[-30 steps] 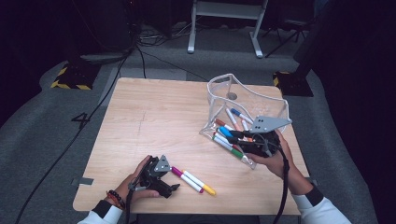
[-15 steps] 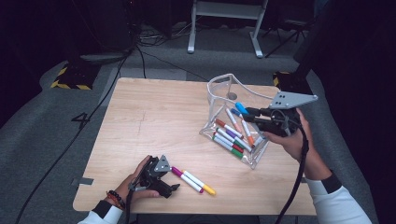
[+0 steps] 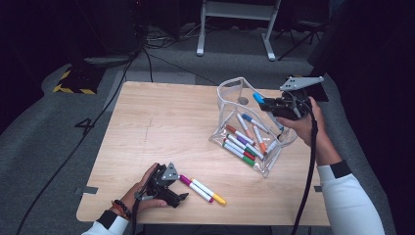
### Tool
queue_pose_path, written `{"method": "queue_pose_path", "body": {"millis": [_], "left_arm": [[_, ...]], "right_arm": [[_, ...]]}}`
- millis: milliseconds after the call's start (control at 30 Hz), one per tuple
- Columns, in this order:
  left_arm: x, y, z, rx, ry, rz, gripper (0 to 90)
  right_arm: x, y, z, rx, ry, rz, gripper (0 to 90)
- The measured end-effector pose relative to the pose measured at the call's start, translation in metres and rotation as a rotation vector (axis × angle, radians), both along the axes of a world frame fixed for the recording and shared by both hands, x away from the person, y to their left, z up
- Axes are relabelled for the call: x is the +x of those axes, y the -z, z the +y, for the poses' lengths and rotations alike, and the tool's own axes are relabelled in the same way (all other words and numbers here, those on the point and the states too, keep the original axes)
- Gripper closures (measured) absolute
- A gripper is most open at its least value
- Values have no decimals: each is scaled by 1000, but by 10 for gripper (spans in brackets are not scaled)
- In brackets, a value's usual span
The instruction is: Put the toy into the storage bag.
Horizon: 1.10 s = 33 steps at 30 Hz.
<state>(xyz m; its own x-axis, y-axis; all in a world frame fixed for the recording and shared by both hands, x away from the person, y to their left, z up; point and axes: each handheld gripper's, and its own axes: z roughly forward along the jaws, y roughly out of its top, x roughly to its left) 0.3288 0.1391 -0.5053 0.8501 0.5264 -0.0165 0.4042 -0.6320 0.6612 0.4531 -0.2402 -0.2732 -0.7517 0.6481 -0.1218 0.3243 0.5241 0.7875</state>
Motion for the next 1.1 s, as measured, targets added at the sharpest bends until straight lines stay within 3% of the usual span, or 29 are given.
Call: {"method": "queue_pose_path", "body": {"millis": [167, 233, 400, 567, 767, 933, 1100], "left_arm": [[0, 0, 0, 1, 1, 0, 4], [0, 0, 0, 1, 0, 0, 4], [0, 0, 0, 0, -3, 0, 4], [0, 0, 0, -1, -3, 0, 4], [0, 0, 0, -1, -3, -1, 4], [0, 0, 0, 0, -3, 0, 4], [0, 0, 0, -1, -3, -1, 4]], "right_arm": [[23, 16, 5, -55, 24, 70, 748], [30, 21, 6, -91, 54, 76, 748], [43, 36, 9, -151, 81, 148, 748], [47, 48, 17, -217, 69, 199, 747], [46, 59, 27, -273, 13, 305, 746], [39, 63, 37, -278, -48, 333, 744], [36, 66, 42, -299, -56, 321, 712]]}}
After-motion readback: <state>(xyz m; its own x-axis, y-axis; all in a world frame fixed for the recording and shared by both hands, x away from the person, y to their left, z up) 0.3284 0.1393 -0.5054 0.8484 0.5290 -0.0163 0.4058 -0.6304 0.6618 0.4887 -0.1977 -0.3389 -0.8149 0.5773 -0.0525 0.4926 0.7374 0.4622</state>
